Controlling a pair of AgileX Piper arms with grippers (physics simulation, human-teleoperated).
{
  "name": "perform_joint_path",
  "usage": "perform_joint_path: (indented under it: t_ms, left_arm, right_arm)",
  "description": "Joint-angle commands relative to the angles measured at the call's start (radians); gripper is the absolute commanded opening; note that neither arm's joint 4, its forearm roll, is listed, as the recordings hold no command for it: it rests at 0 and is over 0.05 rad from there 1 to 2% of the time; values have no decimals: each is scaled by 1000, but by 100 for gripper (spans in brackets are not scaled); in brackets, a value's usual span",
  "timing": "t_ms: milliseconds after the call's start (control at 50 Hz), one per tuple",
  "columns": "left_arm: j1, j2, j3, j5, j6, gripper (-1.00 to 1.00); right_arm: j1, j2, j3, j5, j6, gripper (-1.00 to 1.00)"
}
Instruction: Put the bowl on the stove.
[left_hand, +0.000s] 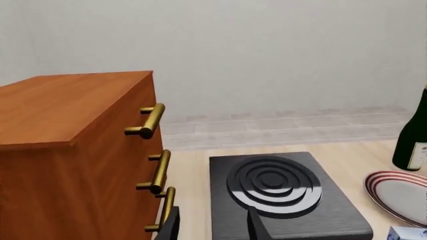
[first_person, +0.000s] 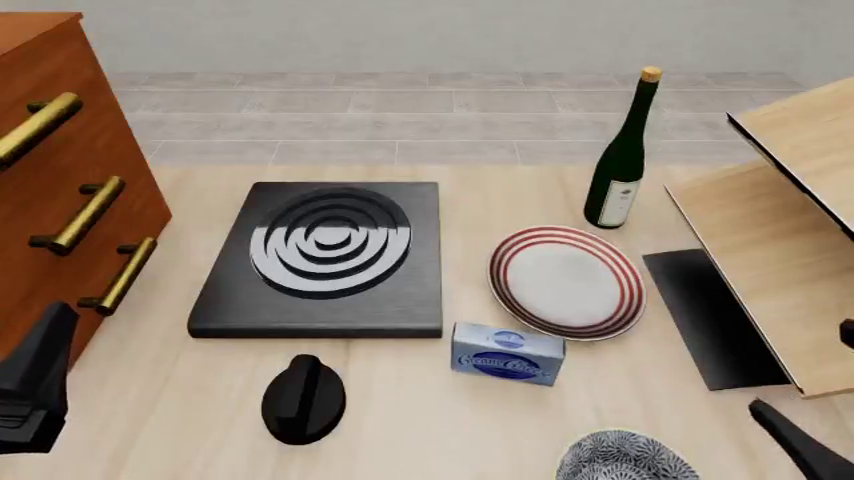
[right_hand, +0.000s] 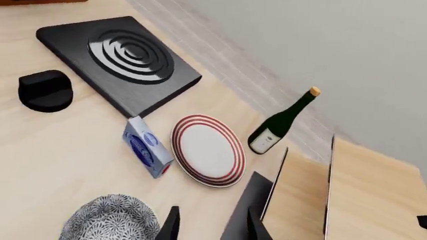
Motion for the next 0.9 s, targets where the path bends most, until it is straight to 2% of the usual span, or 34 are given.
perform_joint_path:
  t_ms: [20,240,360,440,480,520,580,680,900]
  left_arm:
    - [-1,0,4,-10,-5,100]
    - [1,0,-1,-10,-8,100]
    - [3,0,4,-15,-8,100]
    - [3,0,13,-23,-10,100]
    - [5,0,14,-25,-9,100]
    - [6,0,12,-24,-10,100]
    - [8,0,12,-25,-10,100]
    - [11,0,11,-25,-11,100]
    - [19,0,19,-33,-15,100]
  right_arm:
    - [74,0,-4,135,-101,100]
    - [138,-1,42,181,-151,100]
    - [202,0,44,215,-137,100]
    - [261,7,38,232,-111,100]
    - [304,26,22,232,-67,100]
    - [311,26,26,238,-73,100]
    - [353,47,29,233,-42,100]
    - [397,73,40,220,-19,100]
    - [483,148,80,144,25,100]
